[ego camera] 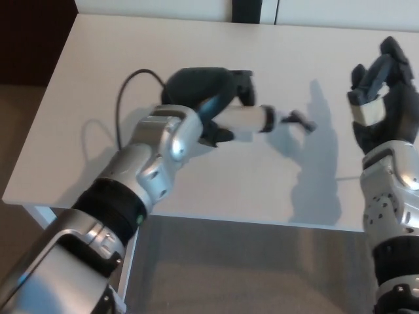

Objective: The robot walks towards a desk on which an air pump is kept in the middle. It lifts it up and holds it with its left hand and uses its right hand to compress it by pushing its handle inwards.

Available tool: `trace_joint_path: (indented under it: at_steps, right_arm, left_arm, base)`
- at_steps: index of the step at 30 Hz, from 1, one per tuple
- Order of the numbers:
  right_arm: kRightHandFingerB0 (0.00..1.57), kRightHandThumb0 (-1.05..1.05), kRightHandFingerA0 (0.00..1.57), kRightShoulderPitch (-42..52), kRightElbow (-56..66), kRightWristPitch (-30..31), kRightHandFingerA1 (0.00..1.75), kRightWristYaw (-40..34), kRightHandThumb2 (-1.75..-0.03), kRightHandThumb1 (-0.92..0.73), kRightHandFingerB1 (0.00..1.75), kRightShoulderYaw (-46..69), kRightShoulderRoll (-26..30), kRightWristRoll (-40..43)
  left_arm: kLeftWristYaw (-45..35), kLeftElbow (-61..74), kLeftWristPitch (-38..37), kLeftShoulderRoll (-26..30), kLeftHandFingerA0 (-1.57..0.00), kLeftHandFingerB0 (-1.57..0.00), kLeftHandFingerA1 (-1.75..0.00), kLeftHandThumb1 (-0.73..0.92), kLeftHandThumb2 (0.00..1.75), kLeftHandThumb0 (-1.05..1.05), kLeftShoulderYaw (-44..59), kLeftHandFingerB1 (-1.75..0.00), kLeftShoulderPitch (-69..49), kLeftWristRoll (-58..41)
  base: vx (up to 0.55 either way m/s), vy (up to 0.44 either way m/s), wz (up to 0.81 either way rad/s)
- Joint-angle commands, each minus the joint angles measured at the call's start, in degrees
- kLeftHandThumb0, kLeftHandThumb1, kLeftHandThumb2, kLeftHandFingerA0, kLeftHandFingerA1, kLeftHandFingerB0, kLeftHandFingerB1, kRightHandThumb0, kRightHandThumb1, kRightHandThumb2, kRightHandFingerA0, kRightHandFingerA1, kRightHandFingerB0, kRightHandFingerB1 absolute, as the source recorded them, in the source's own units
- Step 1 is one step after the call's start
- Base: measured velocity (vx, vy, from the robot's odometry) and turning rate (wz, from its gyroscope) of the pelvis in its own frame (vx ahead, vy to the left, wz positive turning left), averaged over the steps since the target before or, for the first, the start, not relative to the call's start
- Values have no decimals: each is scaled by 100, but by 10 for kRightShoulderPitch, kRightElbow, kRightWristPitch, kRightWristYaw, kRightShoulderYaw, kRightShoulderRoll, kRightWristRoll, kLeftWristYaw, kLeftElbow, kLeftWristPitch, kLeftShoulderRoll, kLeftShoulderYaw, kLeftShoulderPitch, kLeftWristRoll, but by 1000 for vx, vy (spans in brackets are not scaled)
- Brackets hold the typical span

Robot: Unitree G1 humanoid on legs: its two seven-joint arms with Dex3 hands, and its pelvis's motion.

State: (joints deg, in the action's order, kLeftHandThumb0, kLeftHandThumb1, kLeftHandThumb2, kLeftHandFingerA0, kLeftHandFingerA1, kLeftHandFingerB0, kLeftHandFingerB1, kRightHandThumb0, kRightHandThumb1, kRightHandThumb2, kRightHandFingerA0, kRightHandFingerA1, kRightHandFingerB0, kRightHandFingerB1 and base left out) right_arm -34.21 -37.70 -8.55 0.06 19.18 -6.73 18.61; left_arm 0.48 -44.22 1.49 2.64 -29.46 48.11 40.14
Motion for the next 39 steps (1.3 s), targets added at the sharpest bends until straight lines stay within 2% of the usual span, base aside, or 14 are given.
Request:
trace_joint_path:
  at_steps: [1, 5, 7, 9, 10, 12, 14, 17, 26, 30, 31, 33, 38, 39]
  right_arm:
    - [0, -80, 0, 11, 9, -6, 20, 18, -111, -73, 18, 8, -4, 25]
    - [0, -81, 0, 22, 10, -36, 20, 17, -112, -75, 18, -15, 6, -15]
    - [0, -82, 0, 28, 14, -42, 17, 17, -67, -92, 19, -20, 21, -26]
    - [0, -85, 0, 44, 28, -46, 16, 23, -113, -74, 14, -21, 42, -30]
    - [0, -84, 0, 54, 40, -45, 16, 27, -113, -74, 15, -22, 50, -31]
    - [0, -84, 0, 65, 53, -42, 16, 30, -113, -74, 15, -24, 58, -31]
    - [0, -87, 0, 80, 72, -43, 11, 38, -97, -73, 15, -25, 69, -26]
    - [0, -82, 0, 94, 98, -43, 17, 43, -113, -75, 18, -27, 75, -24]
    - [0, -86, 0, 136, 199, -24, 12, 61, -67, -91, 18, -49, 85, -25]
    - [0, -82, 0, 154, 264, -10, 17, 66, -111, -71, 17, -57, 82, -13]
    - [0, -87, 0, 160, 288, -5, 13, 67, -112, -76, 13, -60, 83, -11]
    - [0, -88, 0, 170, 319, 2, 11, 68, -113, -79, 11, -65, 83, -10]
    - [0, -89, 0, 195, 388, 23, 11, 67, -113, -79, 11, -76, 85, -13]
    - [0, -91, 0, 202, 409, 28, 9, 71, -113, -80, 10, -79, 90, -13]
  left_arm:
    - [21, -20, -20, 10, -78, -62, -161, 67, 60, -25, 9, -97, -4, -11]
    - [30, -31, -41, 17, -68, -56, -163, 72, 56, -9, 4, -141, -2, -7]
    - [44, -43, -45, 26, -67, -49, -172, 74, 50, -5, 1, -152, -2, 0]
    - [39, -54, -57, 46, -66, -48, -170, 69, 50, -3, -3, -151, -1, 5]
    - [46, -60, -59, 52, -70, -75, -160, 64, 56, -13, -7, -75, -2, 11]
    - [58, -68, -62, 58, -70, -75, -160, 64, 56, -13, -13, -75, -3, 17]
    - [-4, -82, -48, 62, -6, -5, -38, 45, 76, -66, -9, -23, 5, -4]
    - [-42, -104, -20, 61, 0, 0, 0, 54, 57, -87, -19, 0, 26, 2]
    - [-68, -116, -11, 65, 0, 0, 0, 61, 62, -104, -32, 0, 51, 5]
    - [-108, -94, -22, 84, 0, 0, 0, 73, 63, -105, -31, 0, 65, -2]
    - [-116, -85, -24, 91, 0, 0, 0, 66, 108, -105, -30, -1, 71, -3]
    - [-117, -65, -33, 102, 0, 0, 0, 67, 109, -103, -21, 0, 67, -11]
    - [-139, 13, -46, 135, 0, 0, 0, 70, 109, -102, 9, 0, 53, -35]
    - [-143, 53, -50, 148, 0, 0, 0, 85, 65, -101, 24, 0, 44, -45]
  base:
    - [0, 0, 0]
    - [0, 0, 0]
    - [0, 0, 0]
    - [0, 0, 0]
    - [0, 0, 0]
    - [0, 0, 0]
    - [0, 0, 0]
    - [0, 0, 0]
    - [0, 0, 0]
    - [0, 0, 0]
    - [0, 0, 0]
    - [0, 0, 0]
    - [0, 0, 0]
    - [0, 0, 0]
